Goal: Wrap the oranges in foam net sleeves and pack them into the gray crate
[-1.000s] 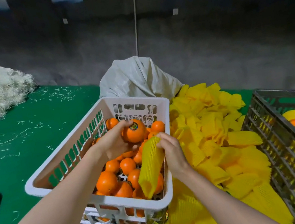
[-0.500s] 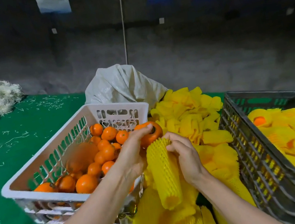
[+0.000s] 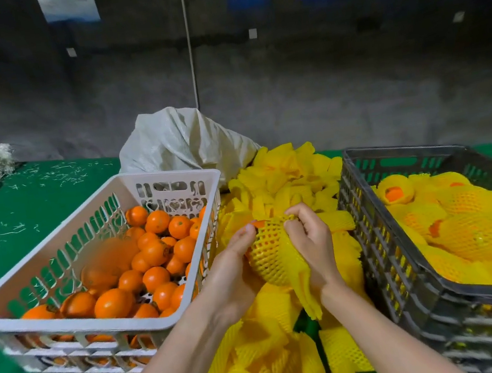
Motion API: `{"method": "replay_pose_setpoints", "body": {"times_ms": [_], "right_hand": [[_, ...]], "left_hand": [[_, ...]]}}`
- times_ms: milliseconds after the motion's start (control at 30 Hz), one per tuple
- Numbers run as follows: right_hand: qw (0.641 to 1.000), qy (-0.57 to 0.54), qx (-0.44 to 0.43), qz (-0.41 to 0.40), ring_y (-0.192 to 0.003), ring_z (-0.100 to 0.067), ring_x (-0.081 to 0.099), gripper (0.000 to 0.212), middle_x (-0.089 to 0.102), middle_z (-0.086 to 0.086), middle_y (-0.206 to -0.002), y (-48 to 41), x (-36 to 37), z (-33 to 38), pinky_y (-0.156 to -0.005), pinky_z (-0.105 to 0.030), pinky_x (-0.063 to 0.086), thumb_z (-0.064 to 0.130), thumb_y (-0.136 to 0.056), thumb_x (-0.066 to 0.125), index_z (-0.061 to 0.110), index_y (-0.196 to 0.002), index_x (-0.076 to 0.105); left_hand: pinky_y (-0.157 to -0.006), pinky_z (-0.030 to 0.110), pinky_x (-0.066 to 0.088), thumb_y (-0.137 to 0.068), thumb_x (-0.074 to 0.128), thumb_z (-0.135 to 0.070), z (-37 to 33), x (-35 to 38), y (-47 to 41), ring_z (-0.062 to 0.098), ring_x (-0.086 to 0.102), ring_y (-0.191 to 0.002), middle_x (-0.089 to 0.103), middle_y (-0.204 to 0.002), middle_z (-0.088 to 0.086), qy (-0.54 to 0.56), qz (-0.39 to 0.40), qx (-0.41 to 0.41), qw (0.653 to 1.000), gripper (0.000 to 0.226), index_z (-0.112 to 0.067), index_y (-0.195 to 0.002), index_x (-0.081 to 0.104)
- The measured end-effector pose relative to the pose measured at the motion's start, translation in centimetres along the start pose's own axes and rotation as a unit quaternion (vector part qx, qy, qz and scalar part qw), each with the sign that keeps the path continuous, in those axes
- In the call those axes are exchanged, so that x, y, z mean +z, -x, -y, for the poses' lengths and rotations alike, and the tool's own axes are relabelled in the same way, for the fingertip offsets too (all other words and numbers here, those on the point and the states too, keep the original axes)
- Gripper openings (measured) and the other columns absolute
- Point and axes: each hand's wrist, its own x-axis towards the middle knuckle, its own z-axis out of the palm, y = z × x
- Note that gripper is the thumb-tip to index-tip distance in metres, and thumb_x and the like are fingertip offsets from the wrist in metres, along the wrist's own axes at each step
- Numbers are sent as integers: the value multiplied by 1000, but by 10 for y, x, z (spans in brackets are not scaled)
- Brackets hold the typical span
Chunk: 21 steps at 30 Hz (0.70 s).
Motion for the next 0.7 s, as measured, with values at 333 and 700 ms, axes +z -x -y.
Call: {"method": "replay_pose_setpoints", "body": {"times_ms": [333,700], "right_hand": [[999,11,-8,-33,-59,-7,39,17,44,8,-62,20,10,-6,-60,-40,34,25,-93,50,16,-79,50],[999,-9,29,11,-49,-3,32,37,31,4,-55,2,-2,-24,-51,-23,23,7,-95,49,14,-61,38]], "left_hand": [[-79,37,57,-82,55,-51,18,7,-4,25,69,-98,71,-107,12,40,-24,17,999,49,-13,-110,69],[-61,34,56,-81,63,-50,18,6,-6,24,72,-71,75,-86,9,37,-99,-44,993,42,-15,-103,67]]}}
